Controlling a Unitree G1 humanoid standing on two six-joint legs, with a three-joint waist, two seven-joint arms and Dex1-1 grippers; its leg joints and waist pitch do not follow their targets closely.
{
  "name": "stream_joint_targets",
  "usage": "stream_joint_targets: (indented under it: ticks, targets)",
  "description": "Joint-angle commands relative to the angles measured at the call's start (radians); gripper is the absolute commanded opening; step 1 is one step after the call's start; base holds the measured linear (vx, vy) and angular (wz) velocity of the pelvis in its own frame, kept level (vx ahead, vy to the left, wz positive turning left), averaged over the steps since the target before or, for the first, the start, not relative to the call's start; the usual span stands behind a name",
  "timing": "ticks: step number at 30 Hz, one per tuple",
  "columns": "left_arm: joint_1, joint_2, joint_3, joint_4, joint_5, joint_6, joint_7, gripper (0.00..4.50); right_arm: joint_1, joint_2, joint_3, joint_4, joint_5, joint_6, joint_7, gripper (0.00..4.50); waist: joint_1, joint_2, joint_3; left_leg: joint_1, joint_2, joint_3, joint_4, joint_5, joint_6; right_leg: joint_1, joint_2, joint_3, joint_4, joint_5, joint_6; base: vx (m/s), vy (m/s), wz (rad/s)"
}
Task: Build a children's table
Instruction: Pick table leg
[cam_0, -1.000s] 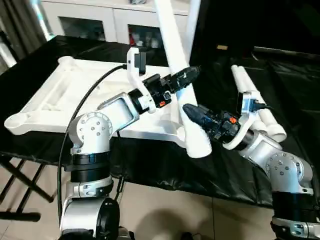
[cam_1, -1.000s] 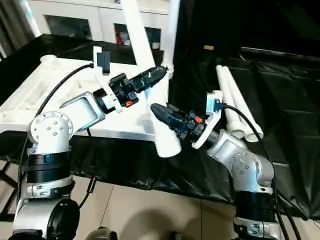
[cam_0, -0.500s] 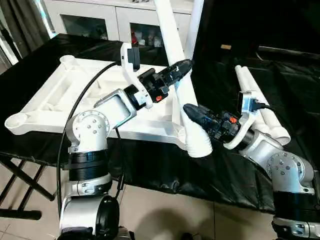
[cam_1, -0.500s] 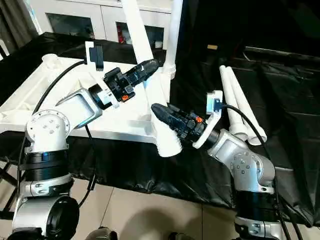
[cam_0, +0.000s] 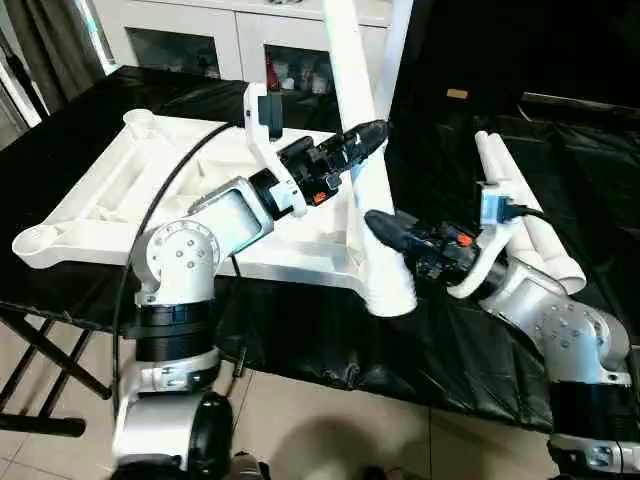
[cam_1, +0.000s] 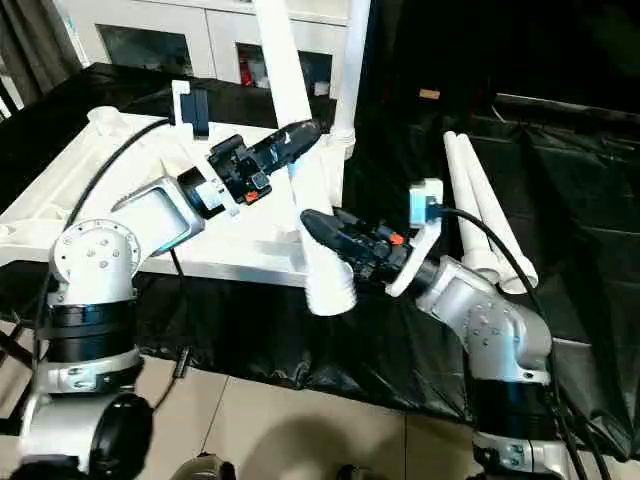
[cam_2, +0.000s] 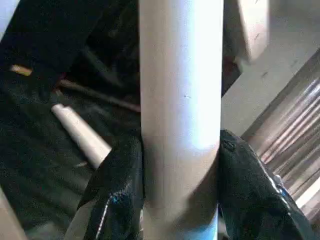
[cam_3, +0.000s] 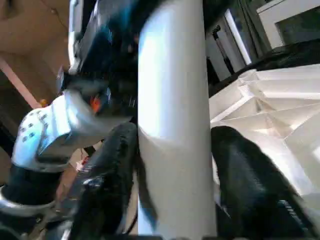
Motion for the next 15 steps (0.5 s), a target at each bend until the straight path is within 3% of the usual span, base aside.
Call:
stream_joint_targets:
  ticks: [1, 7, 10, 15]
  targets:
    - [-0.007, 0.010, -0.024, -0.016, 0.021, -0.012, -0.019, 1.80, -0.018, -0.019, 0.014, 0.000, -0.018, 0.011, -0.006, 2.86, 0.001, -0.007, -0.096, 0.018, 0.015, 0.002, -0.073, -0.182, 0.005, 0.059, -0.051, 0.044, -0.072, -0.370, -0.112, 0.000, 0.000, 0.00]
    - [-0.019, 0.064, -0.081, -0.008, 0.045, -0.038, -0.085, 1.80, -0.083, -0.097, 0.092, 0.059, -0.077, 0.035, 0.061, 2.97, 0.000, -0.015, -0.098, 0.014, 0.014, 0.003, -0.072, -0.174, 0.005, 0.060, -0.051, 0.045, -0.070, -0.368, -0.106, 0.000, 0.000, 0.00]
    - [-0.027, 0.075, -0.087, -0.002, 0.043, -0.044, -0.107, 1.80, -0.098, -0.130, 0.130, 0.077, -0.092, 0.050, 0.111, 2.97, 0.004, -0.012, -0.099, 0.016, 0.015, 0.003, -0.070, -0.167, 0.011, 0.060, -0.051, 0.046, -0.066, -0.348, -0.118, 0.000, 0.000, 0.00]
    - [-0.039, 0.083, -0.089, -0.002, 0.015, -0.027, -0.152, 1.80, -0.116, -0.163, 0.187, 0.100, -0.109, 0.049, 0.178, 2.97, 0.005, -0.019, -0.102, 0.013, 0.016, 0.004, -0.068, -0.147, 0.016, 0.063, -0.052, 0.048, -0.057, -0.310, -0.142, 0.000, 0.000, 0.00]
